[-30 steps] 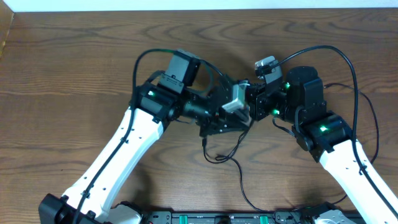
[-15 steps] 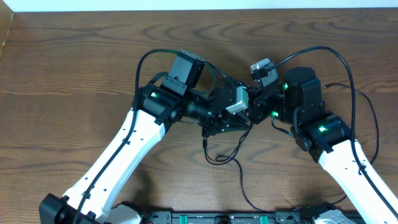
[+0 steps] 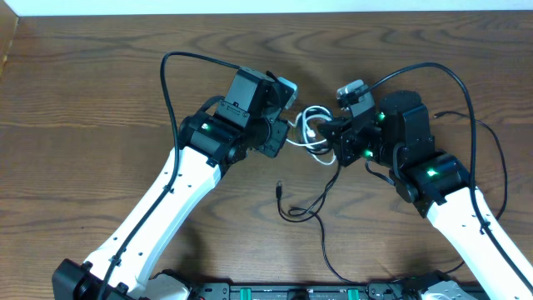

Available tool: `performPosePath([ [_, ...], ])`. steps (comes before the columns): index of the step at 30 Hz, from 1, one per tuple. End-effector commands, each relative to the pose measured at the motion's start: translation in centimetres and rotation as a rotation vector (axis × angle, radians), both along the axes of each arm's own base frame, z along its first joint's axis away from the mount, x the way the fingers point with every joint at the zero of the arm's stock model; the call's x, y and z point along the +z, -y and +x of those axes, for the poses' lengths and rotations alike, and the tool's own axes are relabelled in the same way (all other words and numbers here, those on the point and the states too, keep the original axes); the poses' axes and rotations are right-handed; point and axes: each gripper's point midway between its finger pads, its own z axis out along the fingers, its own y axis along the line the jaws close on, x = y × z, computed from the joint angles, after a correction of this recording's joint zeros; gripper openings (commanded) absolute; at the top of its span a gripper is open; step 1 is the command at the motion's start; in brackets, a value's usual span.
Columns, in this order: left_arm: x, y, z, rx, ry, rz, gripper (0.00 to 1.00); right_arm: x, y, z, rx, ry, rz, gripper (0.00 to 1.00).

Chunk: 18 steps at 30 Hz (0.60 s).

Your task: Untangle cables

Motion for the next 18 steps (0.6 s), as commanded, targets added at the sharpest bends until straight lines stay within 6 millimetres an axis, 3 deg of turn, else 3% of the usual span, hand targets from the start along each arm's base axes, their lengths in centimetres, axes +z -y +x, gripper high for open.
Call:
performPosePath([
  [1, 0.2, -0.5, 0.4, 0.056, 0.000, 0.000, 0.33, 0.6, -0.6, -0.4, 0.055, 0.025, 0.010, 0.17],
  [4, 0.5, 1.0, -0.6, -0.012, -0.043, -0.076, 0.34, 0.6, -0.6, -0.4, 0.063, 0.036, 0.001, 0.10],
  [7, 0.9, 2.5, -1.7, -0.114, -0.065, -0.138, 0.39, 0.7, -0.6, -0.4, 0.062, 0.037, 0.001, 0.10],
  [9, 0.9, 2.5, -1.7, -0.116, -0.060, -0.133, 0.40, 0.6, -0.6, -0.4, 0.062, 0.036, 0.001, 0.11],
  [11, 0.8, 2.1, -1.3, -0.097, -0.049, -0.110, 0.48, 0.5, -0.6, -0.5, 0.060, 0.031, -0.002, 0.36],
  [14, 0.4, 1.2, -0.9, -0.063, -0.036, -0.065, 0.50, -0.1, 0.0, -0.5, 0.036, 0.013, -0.029, 0.54],
  [18, -0.2, -0.1, -0.5, -0.017, -0.025, 0.002, 0.50, -1.1, 1.0, -0.4, -0.011, -0.014, -0.081, 0.67],
])
